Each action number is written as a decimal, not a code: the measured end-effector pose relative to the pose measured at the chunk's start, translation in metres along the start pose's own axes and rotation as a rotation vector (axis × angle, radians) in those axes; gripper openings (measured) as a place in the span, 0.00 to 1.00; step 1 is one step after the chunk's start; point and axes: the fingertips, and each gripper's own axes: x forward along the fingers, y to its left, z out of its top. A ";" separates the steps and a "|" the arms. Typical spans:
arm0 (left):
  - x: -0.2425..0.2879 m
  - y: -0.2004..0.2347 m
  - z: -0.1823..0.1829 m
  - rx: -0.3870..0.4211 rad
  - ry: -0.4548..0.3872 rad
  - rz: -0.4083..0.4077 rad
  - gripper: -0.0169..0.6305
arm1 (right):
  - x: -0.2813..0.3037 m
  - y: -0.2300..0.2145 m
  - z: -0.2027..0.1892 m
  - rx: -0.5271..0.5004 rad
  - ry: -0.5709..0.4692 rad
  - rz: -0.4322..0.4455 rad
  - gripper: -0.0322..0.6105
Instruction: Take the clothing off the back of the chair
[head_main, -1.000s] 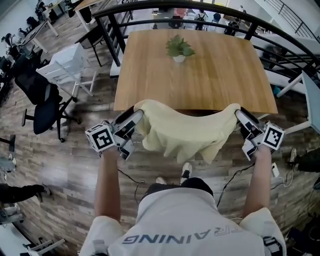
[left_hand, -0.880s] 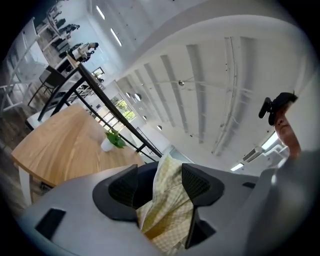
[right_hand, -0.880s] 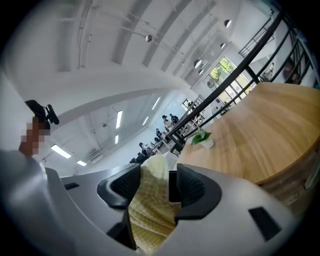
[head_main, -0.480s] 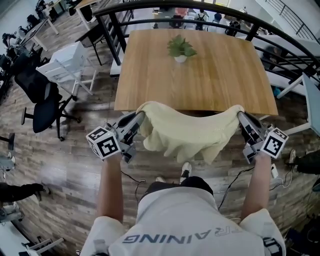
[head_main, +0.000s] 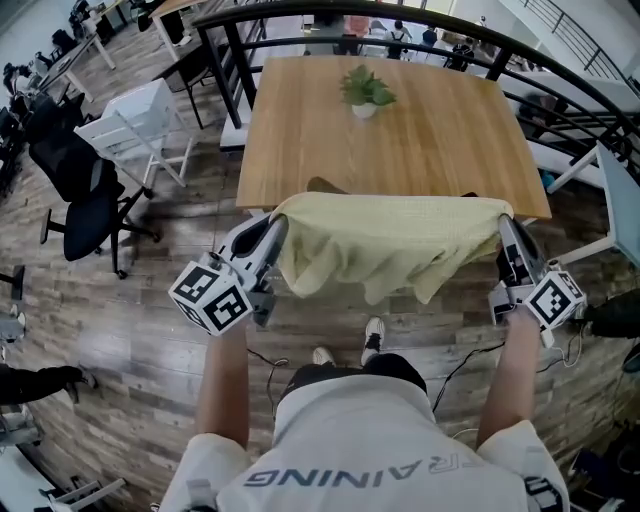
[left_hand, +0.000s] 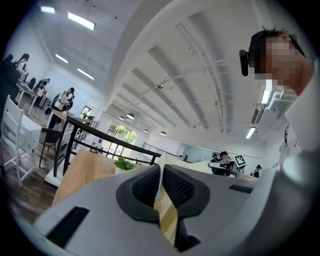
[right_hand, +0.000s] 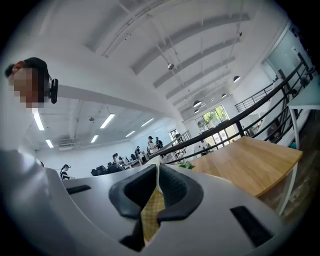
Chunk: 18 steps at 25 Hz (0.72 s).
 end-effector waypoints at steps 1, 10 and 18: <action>-0.004 -0.004 0.001 0.009 -0.004 0.000 0.10 | -0.004 0.003 0.001 -0.003 -0.012 -0.012 0.11; -0.041 -0.040 0.002 0.074 -0.037 0.071 0.10 | -0.040 0.031 0.000 -0.052 -0.056 -0.020 0.11; -0.068 -0.078 -0.008 0.086 -0.085 0.187 0.10 | -0.074 0.039 -0.008 -0.031 -0.070 0.075 0.11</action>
